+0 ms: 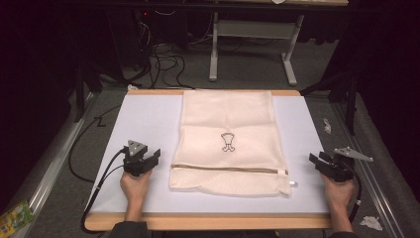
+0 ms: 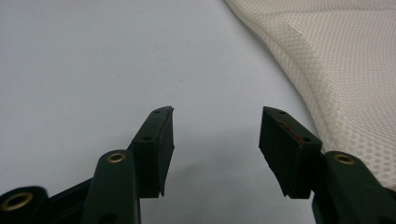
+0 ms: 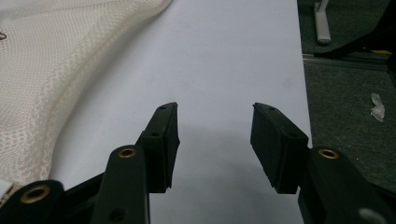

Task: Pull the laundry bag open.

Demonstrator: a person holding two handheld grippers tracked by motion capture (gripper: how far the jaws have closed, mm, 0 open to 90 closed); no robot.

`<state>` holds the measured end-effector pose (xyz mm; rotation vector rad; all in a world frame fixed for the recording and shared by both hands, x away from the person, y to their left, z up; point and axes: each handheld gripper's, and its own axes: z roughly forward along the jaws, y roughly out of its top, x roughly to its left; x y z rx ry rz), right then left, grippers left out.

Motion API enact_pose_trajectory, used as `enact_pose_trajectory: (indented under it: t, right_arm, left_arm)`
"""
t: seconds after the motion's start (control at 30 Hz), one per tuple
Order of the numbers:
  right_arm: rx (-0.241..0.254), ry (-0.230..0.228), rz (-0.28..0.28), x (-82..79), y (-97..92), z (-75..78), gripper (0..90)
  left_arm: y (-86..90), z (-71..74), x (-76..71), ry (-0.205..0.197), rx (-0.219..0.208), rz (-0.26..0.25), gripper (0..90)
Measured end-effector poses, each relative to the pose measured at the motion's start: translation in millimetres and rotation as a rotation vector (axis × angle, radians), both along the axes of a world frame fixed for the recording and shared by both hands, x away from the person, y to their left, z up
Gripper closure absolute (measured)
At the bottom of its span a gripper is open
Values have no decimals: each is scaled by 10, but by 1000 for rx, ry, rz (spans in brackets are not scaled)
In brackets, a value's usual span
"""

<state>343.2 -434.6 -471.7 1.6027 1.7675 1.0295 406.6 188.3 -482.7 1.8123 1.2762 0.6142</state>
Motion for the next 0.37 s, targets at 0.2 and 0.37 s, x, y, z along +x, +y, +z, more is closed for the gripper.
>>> enact_pose_trajectory:
  t: [0.2, 0.37]
  right_arm:
    - [0, 5, 9, 0, 7, -6, 501]
    - [-7, -11, 10, -14, 8, -5, 493]
  left_arm:
    - [-4, -8, -3, 9, -1, -11, 429]
    - [-1, -9, -19, 4, -6, -15, 415]
